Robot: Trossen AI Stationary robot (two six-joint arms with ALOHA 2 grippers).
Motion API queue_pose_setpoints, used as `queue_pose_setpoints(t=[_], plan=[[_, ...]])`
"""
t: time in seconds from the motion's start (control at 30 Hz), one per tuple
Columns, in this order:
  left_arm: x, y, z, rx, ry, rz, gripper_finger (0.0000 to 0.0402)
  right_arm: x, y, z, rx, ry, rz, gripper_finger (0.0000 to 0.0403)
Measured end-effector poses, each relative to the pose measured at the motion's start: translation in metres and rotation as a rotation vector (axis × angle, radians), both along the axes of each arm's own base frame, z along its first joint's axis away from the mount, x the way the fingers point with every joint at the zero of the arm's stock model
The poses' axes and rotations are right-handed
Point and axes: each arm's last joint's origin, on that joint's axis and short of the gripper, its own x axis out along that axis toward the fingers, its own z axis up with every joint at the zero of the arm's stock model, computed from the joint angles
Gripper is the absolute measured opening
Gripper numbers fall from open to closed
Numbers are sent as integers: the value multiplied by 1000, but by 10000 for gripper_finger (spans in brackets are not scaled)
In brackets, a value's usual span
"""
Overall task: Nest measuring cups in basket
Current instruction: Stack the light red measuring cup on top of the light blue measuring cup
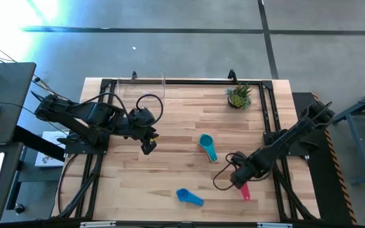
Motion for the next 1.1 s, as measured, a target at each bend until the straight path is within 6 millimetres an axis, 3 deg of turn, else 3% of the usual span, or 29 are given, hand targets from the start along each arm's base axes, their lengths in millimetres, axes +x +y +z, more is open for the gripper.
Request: queue_pose_setpoints(t=[0.4, 0.67, 1.1], plan=[[0, 0, 0, -10, -2, 13, 104, 32, -55, 17, -1, -126, 68, 1], [0, 2, 0, 3, -2, 27, 104, 65, -100, 56, -87, -300, 105, 1], [5, 31, 0, 76, 27, 58, 104, 78, -163, 73, -123, -389, 16, 0]])
